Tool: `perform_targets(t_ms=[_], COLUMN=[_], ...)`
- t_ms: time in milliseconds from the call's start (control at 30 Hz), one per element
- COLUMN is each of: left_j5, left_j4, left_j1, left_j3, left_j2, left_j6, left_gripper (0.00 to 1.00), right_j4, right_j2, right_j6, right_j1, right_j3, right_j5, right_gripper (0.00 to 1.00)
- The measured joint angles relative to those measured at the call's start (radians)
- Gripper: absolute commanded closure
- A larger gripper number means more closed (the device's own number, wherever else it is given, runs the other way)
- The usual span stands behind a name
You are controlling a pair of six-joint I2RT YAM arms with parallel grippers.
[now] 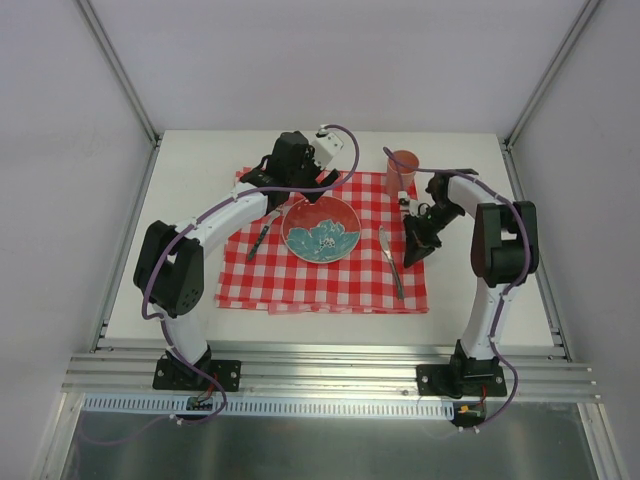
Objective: Set the dinner table for one person
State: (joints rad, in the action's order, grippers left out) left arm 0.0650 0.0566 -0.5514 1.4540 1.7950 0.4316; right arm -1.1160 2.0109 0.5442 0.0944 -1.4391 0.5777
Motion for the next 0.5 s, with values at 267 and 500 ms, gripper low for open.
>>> perform_targets(t_ms=[267,500], left_j5=[0.019,0.113], left_j4=[0.0,0.001], left_j1=[0.0,0.016], left_j3=[-0.018,-0.061], left_j2=[-0.007,-0.049], left_j6=[0.003,-0.076], left_gripper=[0.01,0.01], right_j4=[0.007,0.046], right_j2=[0.024,-0.208], right_j6=[0.001,0.023], right_j1=[0.006,0.024], right_j3=[-0.031,0.008], right_j5=[-0.038,-0.108], right_gripper=[0.65,0.43])
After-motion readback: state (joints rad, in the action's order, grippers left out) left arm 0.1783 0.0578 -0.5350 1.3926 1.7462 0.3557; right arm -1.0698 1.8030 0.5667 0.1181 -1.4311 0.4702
